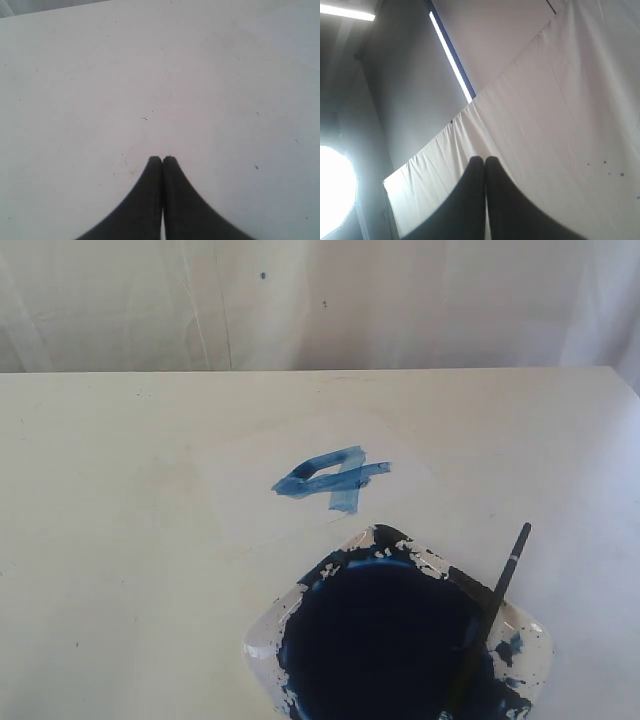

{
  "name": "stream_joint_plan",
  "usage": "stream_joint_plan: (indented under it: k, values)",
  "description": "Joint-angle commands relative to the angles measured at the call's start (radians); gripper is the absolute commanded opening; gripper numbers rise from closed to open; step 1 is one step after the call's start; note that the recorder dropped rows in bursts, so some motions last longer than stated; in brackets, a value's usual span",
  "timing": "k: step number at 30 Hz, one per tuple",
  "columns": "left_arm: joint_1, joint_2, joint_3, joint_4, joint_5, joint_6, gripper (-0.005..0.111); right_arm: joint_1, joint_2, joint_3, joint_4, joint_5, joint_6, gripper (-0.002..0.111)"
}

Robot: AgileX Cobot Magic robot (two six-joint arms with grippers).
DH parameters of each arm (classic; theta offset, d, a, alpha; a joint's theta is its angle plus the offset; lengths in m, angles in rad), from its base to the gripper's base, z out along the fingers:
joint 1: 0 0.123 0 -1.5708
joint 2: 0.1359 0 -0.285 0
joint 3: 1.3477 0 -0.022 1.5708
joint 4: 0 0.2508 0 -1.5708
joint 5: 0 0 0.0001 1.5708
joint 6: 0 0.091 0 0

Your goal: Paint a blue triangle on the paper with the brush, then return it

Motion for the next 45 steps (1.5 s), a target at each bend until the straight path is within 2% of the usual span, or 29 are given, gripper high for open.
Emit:
stream_joint_plan:
  k: [1, 3, 5, 9, 11, 14, 15, 18, 20, 27, 31, 41, 45]
  values:
    - [0.000, -0.005, 0.003, -0.007, -0.001, 0.001, 0.000, 0.011, -0.004, -0.007, 0.024, 0.009, 0.004, 0.000]
    - [0.000, -0.005, 0.003, -0.007, -0.001, 0.001, 0.000, 0.011, -0.004, 0.000, 0.111, 0.019, -0.050, 0.000]
    - [0.000, -0.005, 0.003, -0.007, -0.001, 0.001, 0.000, 0.011, -0.004, 0.017, 0.313, 0.054, -0.243, 0.000]
    - [0.000, -0.005, 0.003, -0.007, -0.001, 0.001, 0.000, 0.011, -0.004, 0.101, 0.647, 0.072, -0.858, 0.000]
    - [0.000, -0.005, 0.003, -0.007, -0.001, 0.001, 0.000, 0.011, -0.004, 0.151, 0.760, 0.119, -1.084, 0.000]
    - [0.000, -0.005, 0.003, -0.007, -0.001, 0.001, 0.000, 0.011, -0.004, 0.223, 1.014, 0.317, -1.400, 0.000]
    - [0.000, -0.005, 0.003, -0.007, -0.001, 0.001, 0.000, 0.011, -0.004, 0.252, 1.098, 0.396, -1.560, 0.000]
    - [0.000, -0.005, 0.003, -0.007, -0.001, 0.001, 0.000, 0.011, -0.004, 0.319, 1.172, 0.582, -1.924, 0.000]
    - [0.000, -0.005, 0.003, -0.007, -0.001, 0.001, 0.000, 0.011, -0.004, 0.362, 1.172, 0.626, -2.067, 0.000]
    - [0.000, -0.005, 0.003, -0.007, -0.001, 0.001, 0.000, 0.011, -0.004, 0.458, 1.172, 0.656, -2.102, 0.000]
    - [0.000, -0.005, 0.003, -0.007, -0.001, 0.001, 0.000, 0.011, -0.004, 0.458, 1.169, 0.823, -2.102, 0.000]
    - [0.000, -0.005, 0.003, -0.007, -0.001, 0.001, 0.000, 0.011, -0.004, 0.458, 1.169, 0.826, -2.097, 0.000]
    - [0.000, -0.005, 0.003, -0.007, -0.001, 0.001, 0.000, -0.017, -0.004, 0.458, 1.169, 0.826, -2.097, 0.000]
